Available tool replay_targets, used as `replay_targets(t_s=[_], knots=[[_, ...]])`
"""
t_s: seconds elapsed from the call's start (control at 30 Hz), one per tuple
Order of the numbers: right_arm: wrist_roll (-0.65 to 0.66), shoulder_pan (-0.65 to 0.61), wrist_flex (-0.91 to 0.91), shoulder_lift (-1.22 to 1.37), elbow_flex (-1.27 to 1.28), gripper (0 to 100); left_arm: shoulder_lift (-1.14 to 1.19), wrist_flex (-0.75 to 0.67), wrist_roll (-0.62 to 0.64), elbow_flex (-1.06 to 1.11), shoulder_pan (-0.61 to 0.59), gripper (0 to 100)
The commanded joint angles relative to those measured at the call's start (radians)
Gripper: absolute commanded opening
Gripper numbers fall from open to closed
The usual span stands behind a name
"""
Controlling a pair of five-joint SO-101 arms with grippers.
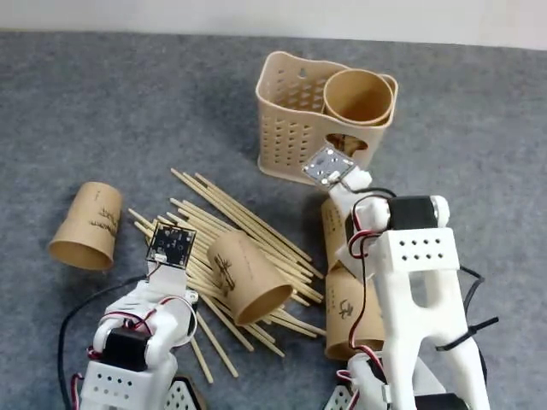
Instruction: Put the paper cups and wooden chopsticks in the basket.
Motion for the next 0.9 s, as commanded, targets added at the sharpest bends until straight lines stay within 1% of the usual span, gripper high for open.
replay_targets(t_s=[0.0,0.1,0.23,0.33,0.4,0.5,0.6,0.87], knots=[[0.018,0.025,-0.097,-0.031,0.025,14.6,-0.01,0.005,0.006,0.019,0.012,1],[0.02,0.058,-0.174,-0.031,0.065,14.8,-0.01,0.005,0.006,0.019,0.012,1],[0.098,0.09,-0.265,-0.031,0.13,14.8,-0.01,0.005,0.006,0.019,0.012,1],[0.115,0.097,-0.317,-0.031,0.173,14.8,-0.01,0.005,0.006,0.019,0.012,1],[0.115,0.097,-0.309,-0.033,0.186,14.8,-0.01,0.005,0.006,0.019,0.012,1],[0.117,0.096,-0.24,-0.033,0.183,14.8,-0.01,0.005,0.006,0.019,0.012,1],[0.117,0.093,-0.208,-0.047,0.163,14.8,-0.01,0.005,0.006,0.019,0.012,1],[0.12,0.09,-0.157,-0.3,0.168,14.9,-0.01,0.005,0.006,0.019,0.012,1]])
